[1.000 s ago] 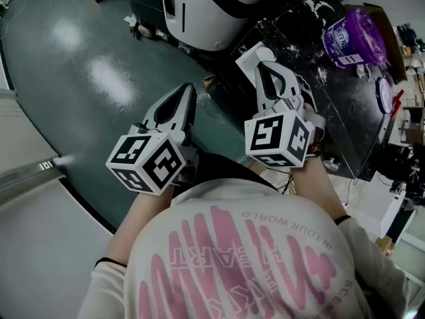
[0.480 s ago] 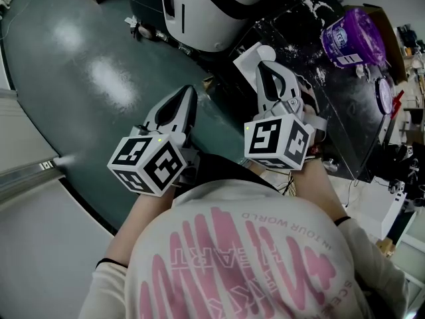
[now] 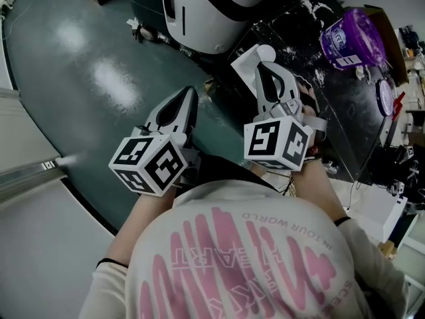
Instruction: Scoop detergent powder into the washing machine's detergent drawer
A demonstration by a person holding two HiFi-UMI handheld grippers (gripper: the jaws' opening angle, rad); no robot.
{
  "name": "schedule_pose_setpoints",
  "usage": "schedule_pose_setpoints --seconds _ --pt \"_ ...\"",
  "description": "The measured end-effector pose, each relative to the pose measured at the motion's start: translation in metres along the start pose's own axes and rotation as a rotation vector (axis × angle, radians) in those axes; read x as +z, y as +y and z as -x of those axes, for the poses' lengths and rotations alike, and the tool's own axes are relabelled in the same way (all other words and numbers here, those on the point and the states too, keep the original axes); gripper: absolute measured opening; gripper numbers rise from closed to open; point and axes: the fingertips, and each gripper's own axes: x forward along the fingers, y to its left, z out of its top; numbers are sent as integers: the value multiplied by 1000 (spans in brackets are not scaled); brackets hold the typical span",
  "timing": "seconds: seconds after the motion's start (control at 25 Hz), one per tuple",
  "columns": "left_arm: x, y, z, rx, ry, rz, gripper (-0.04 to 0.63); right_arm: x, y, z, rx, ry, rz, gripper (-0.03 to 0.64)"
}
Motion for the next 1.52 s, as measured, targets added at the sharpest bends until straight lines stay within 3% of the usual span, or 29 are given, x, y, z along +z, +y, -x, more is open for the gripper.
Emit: schedule_pose_setpoints --seconds 0.12,0.2,0.56,0.68,0.88,1.16,1.32,1.52 --pt "4 -6 -1 -1 1 -11 0 -3 -2 1 12 -7 -48 2" --pt "7 -9 -1 -2 1 -23 0 -5 -3 1 39 -20 -164 2" --pt "19 -22 -5 -8 9 -65 0 -36 -18 0 179 -134 -1134 2" --pt "23 -30 -9 -18 17 -94 0 -44 -23 2 173 -173 -1319 2" --pt "31 -43 -19 -31 -4 -128 0 -43 -33 13 168 -247 -1421 2" --pt "40 -70 -28 -23 -50 -233 0 -35 -50 36 140 -371 -1412 3" --pt "40 -77 -26 2 -73 -267 0 -42 -53 46 111 -372 -1357 3" --pt "25 -88 -25 -22 -51 -257 0 -60 -48 57 88 -331 -1336 3"
